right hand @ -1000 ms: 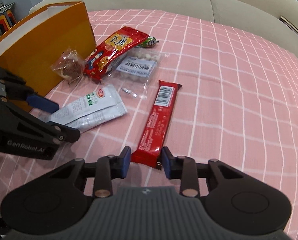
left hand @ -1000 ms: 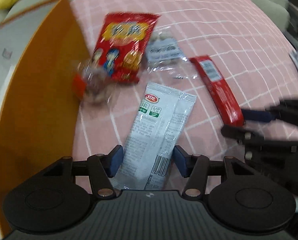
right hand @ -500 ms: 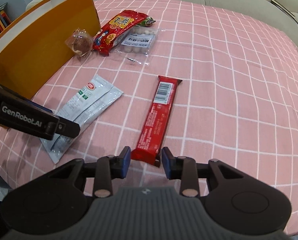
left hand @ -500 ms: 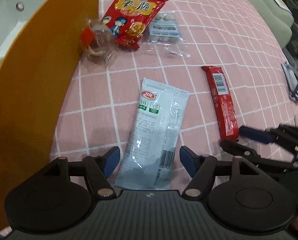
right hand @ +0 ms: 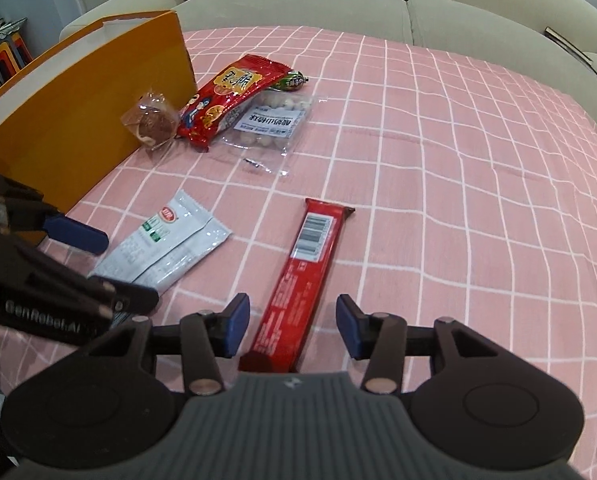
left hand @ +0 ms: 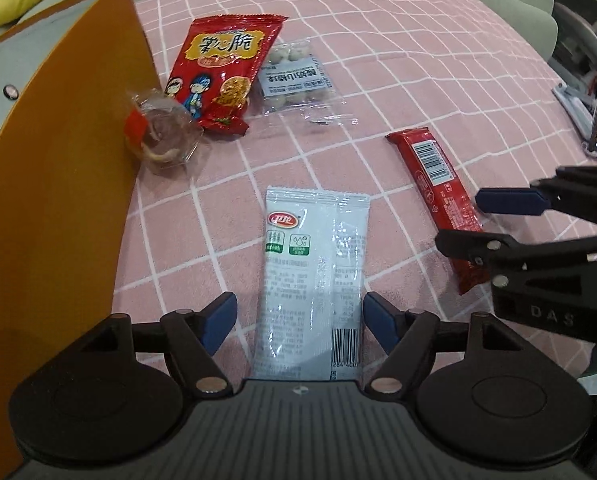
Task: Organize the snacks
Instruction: 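Grasp the white sachet with the left gripper while the right grasps the red candy bar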
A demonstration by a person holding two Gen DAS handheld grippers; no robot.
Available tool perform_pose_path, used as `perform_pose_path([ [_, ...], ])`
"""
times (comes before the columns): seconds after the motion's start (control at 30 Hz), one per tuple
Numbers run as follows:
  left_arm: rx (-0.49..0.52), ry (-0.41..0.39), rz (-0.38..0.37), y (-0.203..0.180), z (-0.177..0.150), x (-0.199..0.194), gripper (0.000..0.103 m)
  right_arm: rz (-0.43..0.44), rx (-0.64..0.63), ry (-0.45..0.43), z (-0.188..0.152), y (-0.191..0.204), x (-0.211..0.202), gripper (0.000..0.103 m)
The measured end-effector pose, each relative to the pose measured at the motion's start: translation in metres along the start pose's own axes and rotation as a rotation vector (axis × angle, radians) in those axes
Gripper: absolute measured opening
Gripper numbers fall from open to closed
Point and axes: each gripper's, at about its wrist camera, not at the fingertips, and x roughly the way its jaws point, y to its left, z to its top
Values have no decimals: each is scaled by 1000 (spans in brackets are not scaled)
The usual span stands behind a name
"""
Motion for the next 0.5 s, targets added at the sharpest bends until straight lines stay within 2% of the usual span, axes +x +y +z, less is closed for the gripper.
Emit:
perform_pose_path([
  [0.23,42,-14,29,-12,-1,2,84,0,-3,12,3,3,8,44],
  [0.33,29,-20,22,-13,-1,2,77,-20,-12,8,5,6,10,41],
  [0.37,30,-25,21,-13,-1,1,71,-25,-14,8,6,7,11,40],
  [0.4,34,-32,20,-14,-2,0,64,-36,-21,9,6,9,11,38],
  [0.5,33,-38,19,-15,-2,-3,57,-56,-43,9,8,13,12,29],
])
